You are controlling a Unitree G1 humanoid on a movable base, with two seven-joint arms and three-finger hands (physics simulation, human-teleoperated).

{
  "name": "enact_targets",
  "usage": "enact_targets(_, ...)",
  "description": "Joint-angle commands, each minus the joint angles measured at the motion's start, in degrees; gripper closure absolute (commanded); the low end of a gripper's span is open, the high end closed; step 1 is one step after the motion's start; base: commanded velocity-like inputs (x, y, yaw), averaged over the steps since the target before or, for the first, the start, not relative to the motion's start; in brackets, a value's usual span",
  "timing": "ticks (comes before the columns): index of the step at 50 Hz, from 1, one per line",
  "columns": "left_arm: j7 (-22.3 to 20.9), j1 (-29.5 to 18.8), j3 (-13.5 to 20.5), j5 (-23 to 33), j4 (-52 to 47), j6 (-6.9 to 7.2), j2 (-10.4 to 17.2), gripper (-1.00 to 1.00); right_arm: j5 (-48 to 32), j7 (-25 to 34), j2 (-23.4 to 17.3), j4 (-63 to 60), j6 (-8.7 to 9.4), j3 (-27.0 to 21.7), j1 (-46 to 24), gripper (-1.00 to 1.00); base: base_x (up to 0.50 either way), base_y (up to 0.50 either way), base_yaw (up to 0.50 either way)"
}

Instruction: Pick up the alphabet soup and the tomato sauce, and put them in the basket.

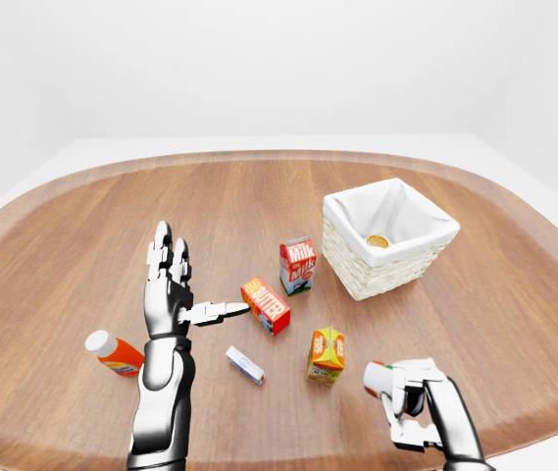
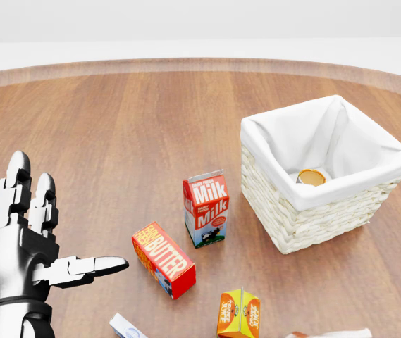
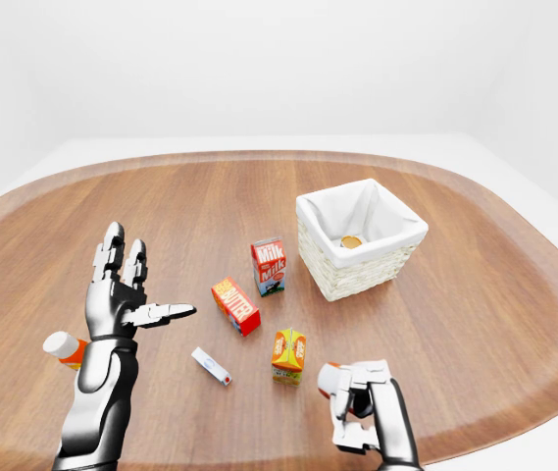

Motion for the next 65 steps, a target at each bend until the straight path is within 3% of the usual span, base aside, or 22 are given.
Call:
enact_targets(1, 0.02, -0.09, 0.03, -0.01, 0.14, 0.0, -0.05, -1.0, 3.67, 4.2, 2.7, -3.77, 0.0, -2.97, 1.47, 1.0, 0.0, 0.0, 0.0)
enact_targets(47, 0.06, -0.09, 0.04, 0.0, 0.14, 0.0, -0.06, -1.0, 14.11, 20.58, 15.35, -20.07, 0.0, -13.19, 1.26, 1.0, 0.0, 0.0, 0.0)
enact_targets(54, 0.05, -0.09, 0.03, -0.01, 0.13, 0.0, -0.05, -1.0, 11.8, 20.55, 18.48, -19.99, 0.0, -16.61, -1.34, 1.0, 0.0, 0.0, 0.0)
enact_targets(60, 0.04, -0.09, 0.04, -0.01, 0.15, 0.0, -0.06, -1.0, 6.04, 18.64, 18.48, -20.12, 0.0, -20.62, -4.82, 1.0, 0.0, 0.0, 0.0)
enact_targets(65, 0.04, -0.09, 0.03, -0.02, 0.14, 0.0, -0.05, -1.0, 4.04, 17.9, 18.48, -19.04, 0.0, -19.99, -5.24, 1.0, 0.0, 0.0, 0.0)
